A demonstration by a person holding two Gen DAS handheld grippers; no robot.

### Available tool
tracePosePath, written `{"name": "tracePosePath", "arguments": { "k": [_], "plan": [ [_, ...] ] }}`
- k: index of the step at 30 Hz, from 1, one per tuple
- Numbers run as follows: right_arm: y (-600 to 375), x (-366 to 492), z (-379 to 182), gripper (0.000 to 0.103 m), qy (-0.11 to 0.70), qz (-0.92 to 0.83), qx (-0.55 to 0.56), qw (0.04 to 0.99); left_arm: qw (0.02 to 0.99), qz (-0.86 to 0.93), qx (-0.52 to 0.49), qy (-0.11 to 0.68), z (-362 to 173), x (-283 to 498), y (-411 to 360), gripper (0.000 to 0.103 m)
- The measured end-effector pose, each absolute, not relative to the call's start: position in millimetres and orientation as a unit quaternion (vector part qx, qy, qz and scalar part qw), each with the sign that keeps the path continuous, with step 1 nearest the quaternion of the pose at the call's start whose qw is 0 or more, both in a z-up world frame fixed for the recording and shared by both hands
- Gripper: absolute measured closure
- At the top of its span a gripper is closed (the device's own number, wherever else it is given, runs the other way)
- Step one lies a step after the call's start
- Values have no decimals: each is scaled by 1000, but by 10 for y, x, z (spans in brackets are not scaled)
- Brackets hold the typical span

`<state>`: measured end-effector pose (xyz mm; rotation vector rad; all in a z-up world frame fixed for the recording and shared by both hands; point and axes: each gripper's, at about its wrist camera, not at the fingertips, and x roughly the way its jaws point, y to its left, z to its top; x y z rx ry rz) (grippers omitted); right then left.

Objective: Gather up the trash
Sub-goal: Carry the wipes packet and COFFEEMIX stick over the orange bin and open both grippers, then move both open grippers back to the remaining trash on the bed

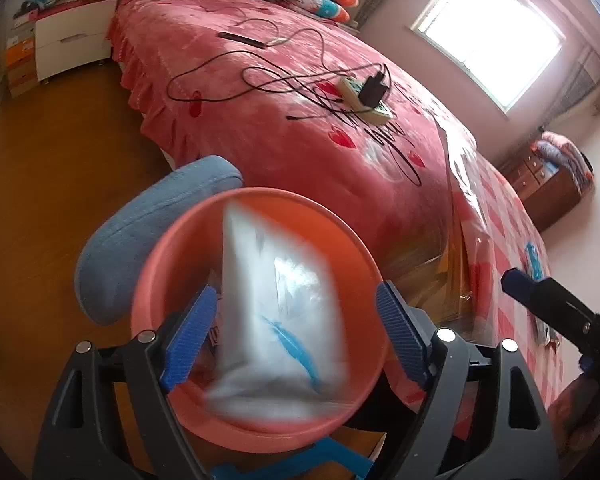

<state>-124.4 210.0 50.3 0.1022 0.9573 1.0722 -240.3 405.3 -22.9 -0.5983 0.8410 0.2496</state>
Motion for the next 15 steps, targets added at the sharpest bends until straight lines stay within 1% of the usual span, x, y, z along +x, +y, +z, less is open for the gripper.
{"name": "tracePosePath", "arguments": {
  "k": [2,7,10,15],
  "plan": [
    [2025,-1226,479,38,441,491,65,748,864,124,-280,401,-213,-2401,4081,19],
    [1764,-1204,508,23,429,461,85,772,865,126,-275,400,-183,-2366,4067,19],
    [1593,-1206,533,16,419,441,88,789,864,122,-272,405,-190,-2346,4017,18],
    [1324,-1244,558,15,396,408,76,819,865,115,-267,408,-164,-2320,3911,18]
  ]
}}
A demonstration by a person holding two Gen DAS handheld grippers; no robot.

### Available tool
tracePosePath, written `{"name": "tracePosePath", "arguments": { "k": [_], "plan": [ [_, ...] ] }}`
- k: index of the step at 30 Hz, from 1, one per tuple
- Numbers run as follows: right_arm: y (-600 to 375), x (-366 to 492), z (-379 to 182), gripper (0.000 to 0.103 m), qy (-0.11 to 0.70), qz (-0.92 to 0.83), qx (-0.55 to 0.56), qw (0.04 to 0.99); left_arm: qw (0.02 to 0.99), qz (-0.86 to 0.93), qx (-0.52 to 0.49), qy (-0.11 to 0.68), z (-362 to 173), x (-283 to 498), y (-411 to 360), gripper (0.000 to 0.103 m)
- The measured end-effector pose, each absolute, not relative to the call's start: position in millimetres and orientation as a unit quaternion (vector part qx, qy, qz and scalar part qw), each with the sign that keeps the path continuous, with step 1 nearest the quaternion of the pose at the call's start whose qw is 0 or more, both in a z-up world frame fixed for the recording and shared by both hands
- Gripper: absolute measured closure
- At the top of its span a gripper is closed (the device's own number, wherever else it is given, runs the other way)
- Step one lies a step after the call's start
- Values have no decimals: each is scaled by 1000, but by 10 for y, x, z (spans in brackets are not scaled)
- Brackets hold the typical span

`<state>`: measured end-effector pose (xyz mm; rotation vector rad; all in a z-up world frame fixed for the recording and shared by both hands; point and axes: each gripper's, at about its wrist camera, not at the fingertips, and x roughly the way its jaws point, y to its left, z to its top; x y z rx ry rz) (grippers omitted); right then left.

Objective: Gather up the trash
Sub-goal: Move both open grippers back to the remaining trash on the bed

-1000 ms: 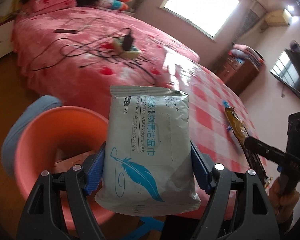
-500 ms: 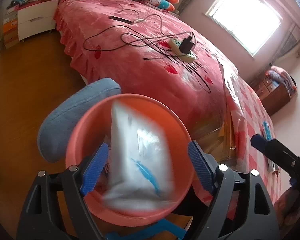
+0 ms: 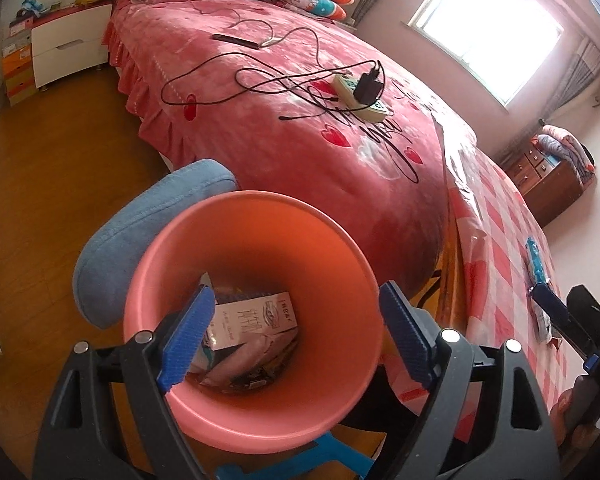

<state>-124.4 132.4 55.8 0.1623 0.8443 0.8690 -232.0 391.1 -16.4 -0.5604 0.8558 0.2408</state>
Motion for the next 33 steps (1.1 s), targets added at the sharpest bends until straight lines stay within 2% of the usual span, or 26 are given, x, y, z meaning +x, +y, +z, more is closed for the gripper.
{"name": "tracePosePath", "arguments": {
  "k": [13,33],
  "plan": [
    [959,-1348,519,9,359,379,55,851,877,73,-243,408,10,-2187,3492,18],
    [320,-1229,535,8,339,343,78,873,885,22,-199,419,239,-1901,2736,18]
  ]
}}
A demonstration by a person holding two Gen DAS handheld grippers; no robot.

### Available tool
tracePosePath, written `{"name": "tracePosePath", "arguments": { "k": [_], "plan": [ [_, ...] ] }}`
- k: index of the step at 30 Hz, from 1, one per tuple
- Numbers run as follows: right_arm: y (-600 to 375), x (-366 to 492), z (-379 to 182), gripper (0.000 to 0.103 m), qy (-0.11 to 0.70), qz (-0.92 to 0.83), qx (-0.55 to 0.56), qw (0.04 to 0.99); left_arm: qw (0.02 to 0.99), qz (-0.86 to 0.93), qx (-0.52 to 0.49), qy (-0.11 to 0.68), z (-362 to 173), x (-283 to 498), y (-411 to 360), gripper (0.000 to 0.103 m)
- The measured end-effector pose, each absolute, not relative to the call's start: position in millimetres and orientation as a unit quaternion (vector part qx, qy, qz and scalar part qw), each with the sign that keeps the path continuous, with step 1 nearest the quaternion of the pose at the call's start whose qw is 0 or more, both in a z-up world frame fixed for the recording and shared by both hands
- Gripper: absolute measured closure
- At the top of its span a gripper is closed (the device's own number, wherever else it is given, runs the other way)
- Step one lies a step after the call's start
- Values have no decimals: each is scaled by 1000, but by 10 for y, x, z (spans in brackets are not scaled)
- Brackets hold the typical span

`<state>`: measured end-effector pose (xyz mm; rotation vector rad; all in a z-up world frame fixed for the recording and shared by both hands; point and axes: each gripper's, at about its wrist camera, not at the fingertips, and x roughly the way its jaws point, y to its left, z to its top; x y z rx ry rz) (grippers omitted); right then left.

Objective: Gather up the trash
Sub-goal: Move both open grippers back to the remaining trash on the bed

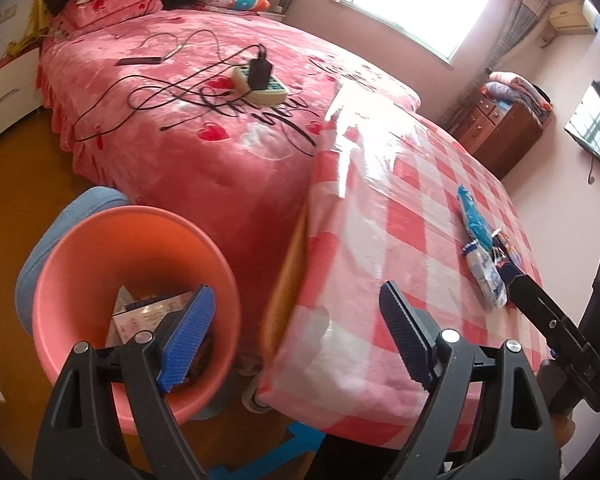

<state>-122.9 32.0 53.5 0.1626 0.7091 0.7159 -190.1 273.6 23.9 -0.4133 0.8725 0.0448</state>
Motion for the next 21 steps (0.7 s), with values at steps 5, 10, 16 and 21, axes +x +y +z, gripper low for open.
{"name": "tracePosePath", "arguments": {
  "k": [5,10,16,21],
  "plan": [
    [124,-1177,530,9,336,332,89,877,888,11,-182,423,277,-1841,2534,18],
    [-44,-1151,545,9,328,324,97,882,887,3,-166,430,300,-1783,2341,18],
    [-228,-1140,568,9,321,315,98,888,889,-7,-147,434,348,-1724,2140,18],
    [-377,-1093,571,9,317,307,108,891,891,-13,-130,435,388,-1677,1974,18]
  ]
}}
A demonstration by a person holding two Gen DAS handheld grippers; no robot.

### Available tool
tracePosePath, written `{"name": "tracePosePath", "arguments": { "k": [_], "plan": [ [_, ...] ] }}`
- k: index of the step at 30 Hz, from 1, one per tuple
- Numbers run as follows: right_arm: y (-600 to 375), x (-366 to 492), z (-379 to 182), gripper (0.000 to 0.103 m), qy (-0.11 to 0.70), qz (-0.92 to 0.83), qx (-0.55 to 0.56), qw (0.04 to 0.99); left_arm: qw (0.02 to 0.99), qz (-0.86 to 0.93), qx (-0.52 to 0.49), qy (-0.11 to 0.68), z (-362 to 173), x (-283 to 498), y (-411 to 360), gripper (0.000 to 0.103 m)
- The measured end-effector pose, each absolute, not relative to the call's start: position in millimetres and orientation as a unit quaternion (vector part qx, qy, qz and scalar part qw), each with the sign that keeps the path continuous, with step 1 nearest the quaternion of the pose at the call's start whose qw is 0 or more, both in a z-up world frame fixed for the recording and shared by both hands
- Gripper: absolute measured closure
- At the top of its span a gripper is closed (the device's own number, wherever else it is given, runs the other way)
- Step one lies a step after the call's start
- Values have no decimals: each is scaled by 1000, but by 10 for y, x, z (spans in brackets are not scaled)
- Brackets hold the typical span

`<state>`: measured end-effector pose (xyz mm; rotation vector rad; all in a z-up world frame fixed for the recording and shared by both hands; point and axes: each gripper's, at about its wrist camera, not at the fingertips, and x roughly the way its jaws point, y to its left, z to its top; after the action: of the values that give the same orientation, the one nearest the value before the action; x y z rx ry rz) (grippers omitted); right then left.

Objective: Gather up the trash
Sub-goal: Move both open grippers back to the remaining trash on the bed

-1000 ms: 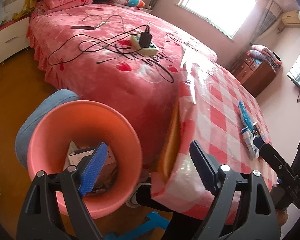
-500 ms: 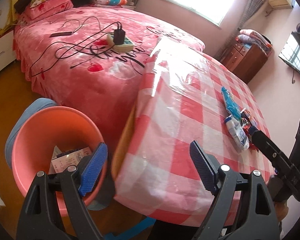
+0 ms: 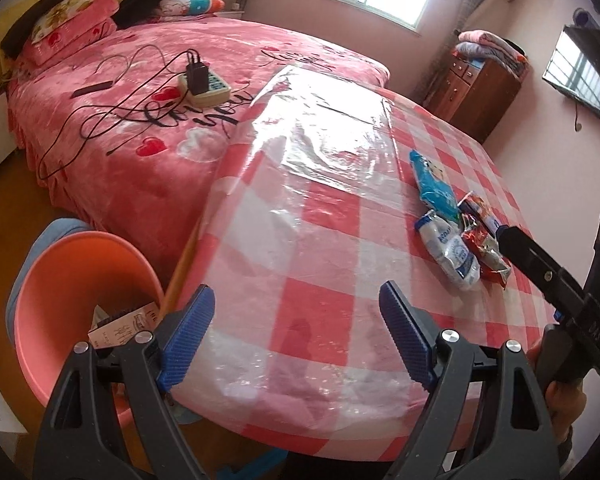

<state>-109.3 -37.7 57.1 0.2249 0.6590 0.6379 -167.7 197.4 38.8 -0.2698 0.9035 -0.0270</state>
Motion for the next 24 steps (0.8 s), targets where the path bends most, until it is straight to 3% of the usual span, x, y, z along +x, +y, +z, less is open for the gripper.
{"name": "tracePosePath", "arguments": {
  "k": [24],
  "plan": [
    [-1394,-755,501,9,320,226,199,898,893,-59,-73,439,525,-1353,1166,18]
  ]
}}
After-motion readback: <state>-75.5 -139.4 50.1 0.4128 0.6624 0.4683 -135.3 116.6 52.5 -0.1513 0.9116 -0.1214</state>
